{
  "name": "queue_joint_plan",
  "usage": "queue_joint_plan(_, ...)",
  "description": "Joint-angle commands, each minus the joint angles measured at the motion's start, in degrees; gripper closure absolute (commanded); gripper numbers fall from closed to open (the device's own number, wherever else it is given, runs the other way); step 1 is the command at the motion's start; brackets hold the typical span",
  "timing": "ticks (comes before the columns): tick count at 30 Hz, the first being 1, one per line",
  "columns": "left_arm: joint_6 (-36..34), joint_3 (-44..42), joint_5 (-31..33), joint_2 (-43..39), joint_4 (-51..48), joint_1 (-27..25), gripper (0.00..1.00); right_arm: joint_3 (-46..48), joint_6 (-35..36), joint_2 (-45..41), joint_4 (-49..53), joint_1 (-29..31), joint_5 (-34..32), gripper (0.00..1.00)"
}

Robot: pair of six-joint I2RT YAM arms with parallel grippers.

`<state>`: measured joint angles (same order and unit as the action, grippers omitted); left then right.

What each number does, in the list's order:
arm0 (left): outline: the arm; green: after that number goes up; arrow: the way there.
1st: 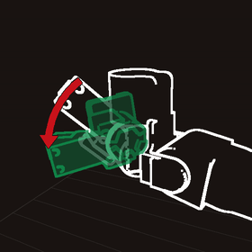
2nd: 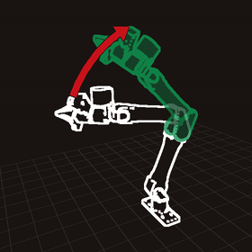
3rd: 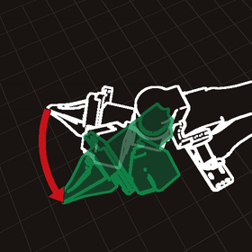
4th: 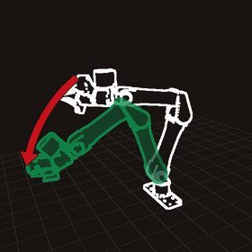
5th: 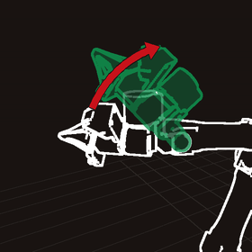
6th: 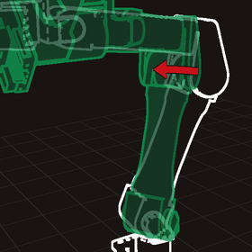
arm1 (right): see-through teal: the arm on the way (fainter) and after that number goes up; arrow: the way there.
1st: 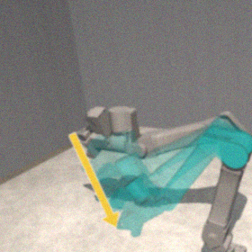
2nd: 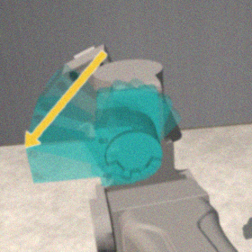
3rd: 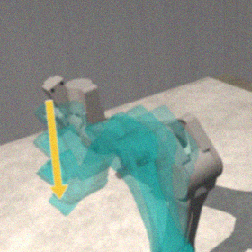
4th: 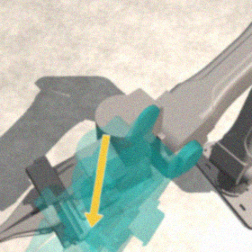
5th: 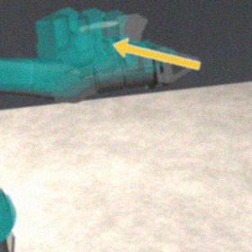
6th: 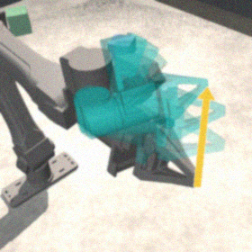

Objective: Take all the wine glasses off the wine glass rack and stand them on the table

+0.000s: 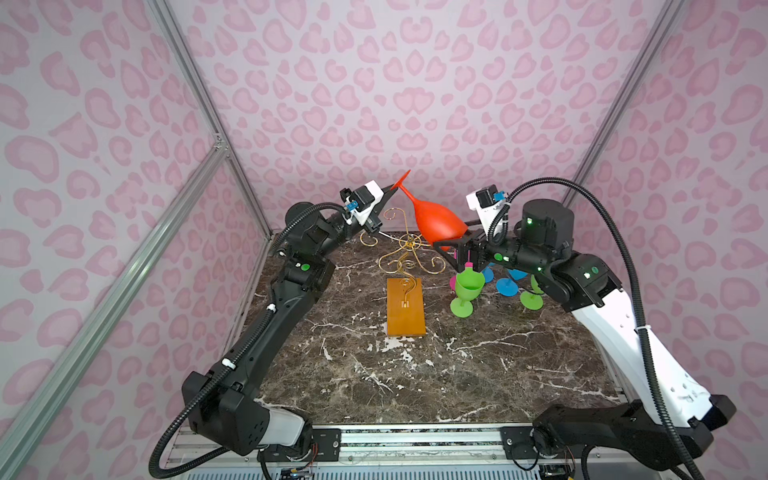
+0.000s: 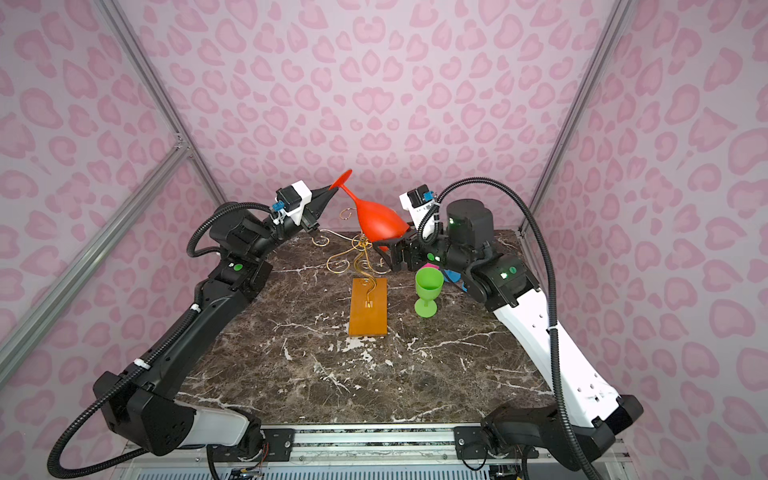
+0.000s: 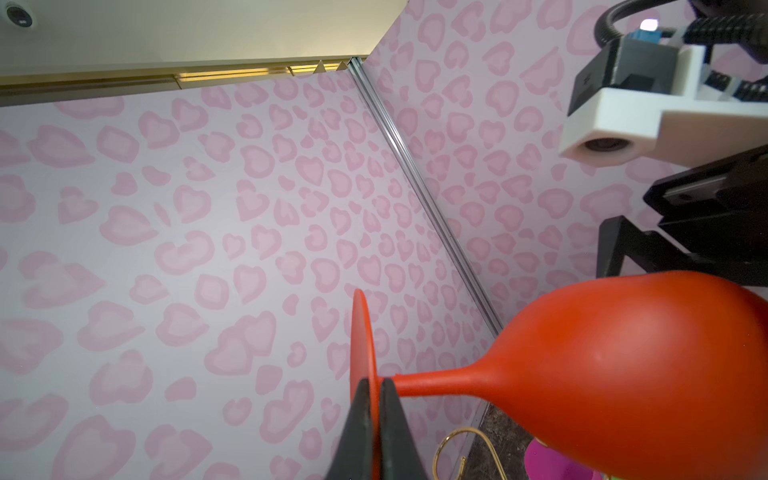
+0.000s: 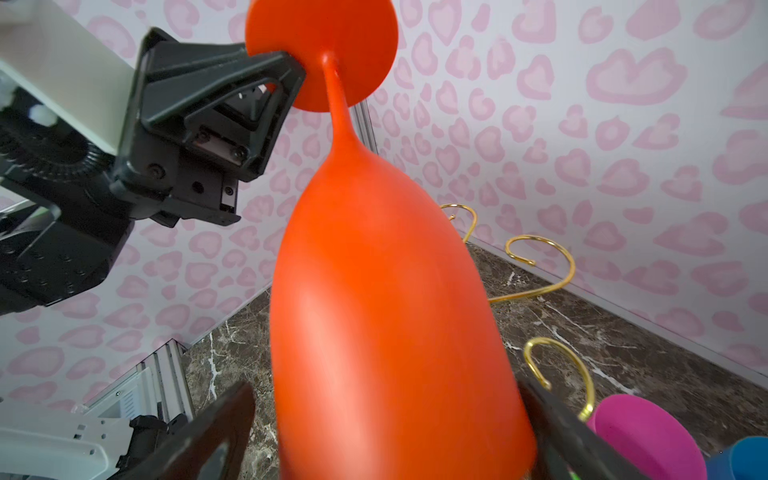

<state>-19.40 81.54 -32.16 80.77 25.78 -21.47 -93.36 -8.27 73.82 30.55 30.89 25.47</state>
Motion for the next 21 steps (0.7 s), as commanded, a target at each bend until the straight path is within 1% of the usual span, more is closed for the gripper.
queue_joint_plan(1,7.9,-0.1,3.3,-0.1,3.6,1.2,0.97,3.5,-2.5,-3.2,-9.0,-1.6,3.7,0.02)
queue_joint_plan(5,14.8,-0.9,2.8,-0.2,5.0,2.7,0.97,10.0,-4.1,-8.4,-13.8,-3.7,5.7,0.02)
queue_joint_plan(7,17.3,-1.3,2.8,-0.3,5.4,2.9,0.97,12.5,-4.7,-10.5,-15.2,-4.6,5.5,0.05)
queue_joint_plan(9,19.8,-1.8,2.3,-0.4,6.1,3.1,0.97,15.2,-5.6,-12.8,-17.4,-5.3,4.9,0.1)
queue_joint_plan(12,22.7,-2.4,1.8,-0.8,6.6,3.1,0.97,18.6,-7.2,-15.1,-21.4,-6.3,3.6,0.23)
queue_joint_plan(13,23.6,-2.5,1.6,-0.8,6.7,3.1,0.97,19.4,-7.7,-15.5,-22.6,-6.4,3.3,0.26)
queue_joint_plan(15,25.0,-2.8,1.1,-0.9,7.2,3.1,0.97,20.0,-9.0,-15.6,-24.8,-7.0,3.3,0.31)
queue_joint_plan(21,28.0,-3.4,0.2,-1.0,8.1,3.1,0.97,18.5,-11.6,-11.6,-29.3,-7.1,4.3,0.35)
